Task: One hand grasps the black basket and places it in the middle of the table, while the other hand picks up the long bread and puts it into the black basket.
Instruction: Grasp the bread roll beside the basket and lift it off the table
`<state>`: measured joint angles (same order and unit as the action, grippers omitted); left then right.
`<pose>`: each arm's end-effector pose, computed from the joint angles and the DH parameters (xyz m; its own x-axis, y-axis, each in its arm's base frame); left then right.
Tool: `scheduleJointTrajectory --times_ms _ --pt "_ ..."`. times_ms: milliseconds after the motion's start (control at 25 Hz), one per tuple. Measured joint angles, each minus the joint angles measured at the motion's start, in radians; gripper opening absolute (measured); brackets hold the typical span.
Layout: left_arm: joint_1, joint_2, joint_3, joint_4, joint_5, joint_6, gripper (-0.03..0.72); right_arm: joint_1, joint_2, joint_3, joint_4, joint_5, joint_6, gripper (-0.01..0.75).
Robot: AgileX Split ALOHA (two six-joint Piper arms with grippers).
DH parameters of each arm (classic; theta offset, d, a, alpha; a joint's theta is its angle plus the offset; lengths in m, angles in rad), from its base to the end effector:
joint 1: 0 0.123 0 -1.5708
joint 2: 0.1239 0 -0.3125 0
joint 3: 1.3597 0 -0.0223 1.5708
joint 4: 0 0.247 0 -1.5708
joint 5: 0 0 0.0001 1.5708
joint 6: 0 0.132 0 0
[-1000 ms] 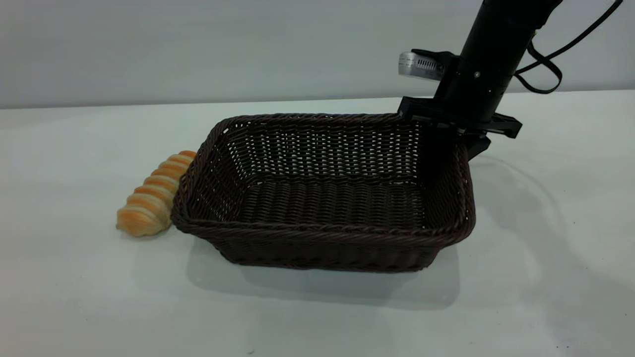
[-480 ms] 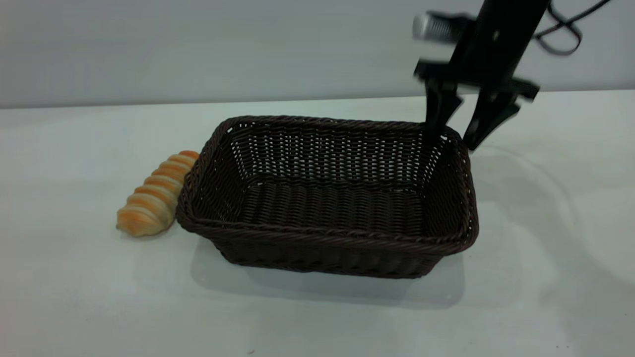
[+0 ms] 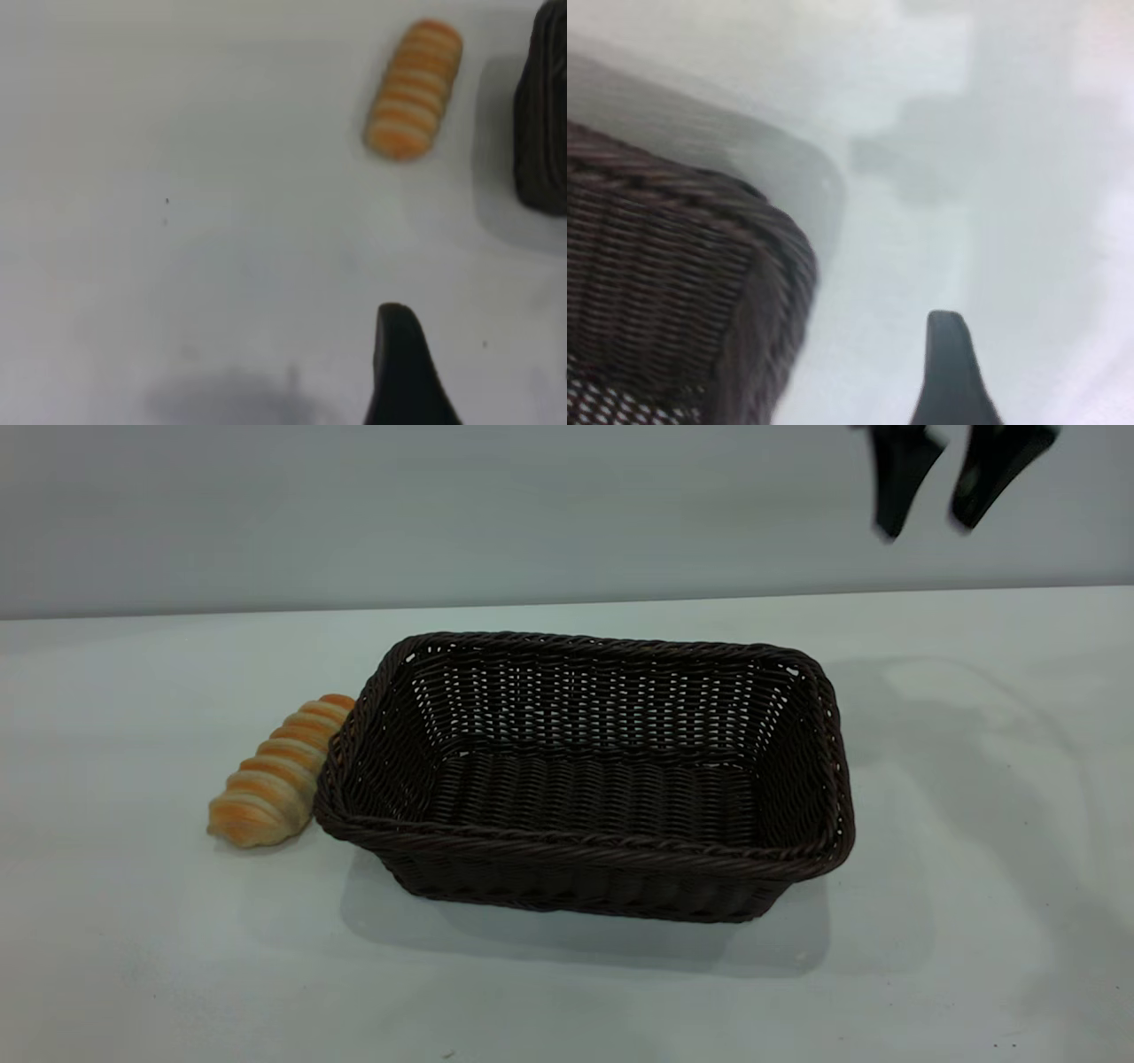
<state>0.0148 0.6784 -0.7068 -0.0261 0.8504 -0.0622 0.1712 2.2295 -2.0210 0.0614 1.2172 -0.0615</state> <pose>0.1235 -0.0008 0.3098 -0.6681 -0.0892 -0.7387 -0.0534 0.9960 -0.0720 0.4900 0.0924 0.2086 -0.9506 -0.2051 -0.2329 -0.2216 0.9740 0.0467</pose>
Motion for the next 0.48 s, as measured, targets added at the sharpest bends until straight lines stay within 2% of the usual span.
scheduleJointTrajectory --times_ms 200,480 --pt "0.0 0.182 -0.03 -0.052 -0.013 0.09 0.468 0.0 -0.241 0.237 -0.026 0.001 0.003 0.536" --pt "0.0 0.435 -0.042 -0.251 -0.17 0.354 0.468 0.0 -0.647 0.684 -0.014 0.005 0.006 0.536"
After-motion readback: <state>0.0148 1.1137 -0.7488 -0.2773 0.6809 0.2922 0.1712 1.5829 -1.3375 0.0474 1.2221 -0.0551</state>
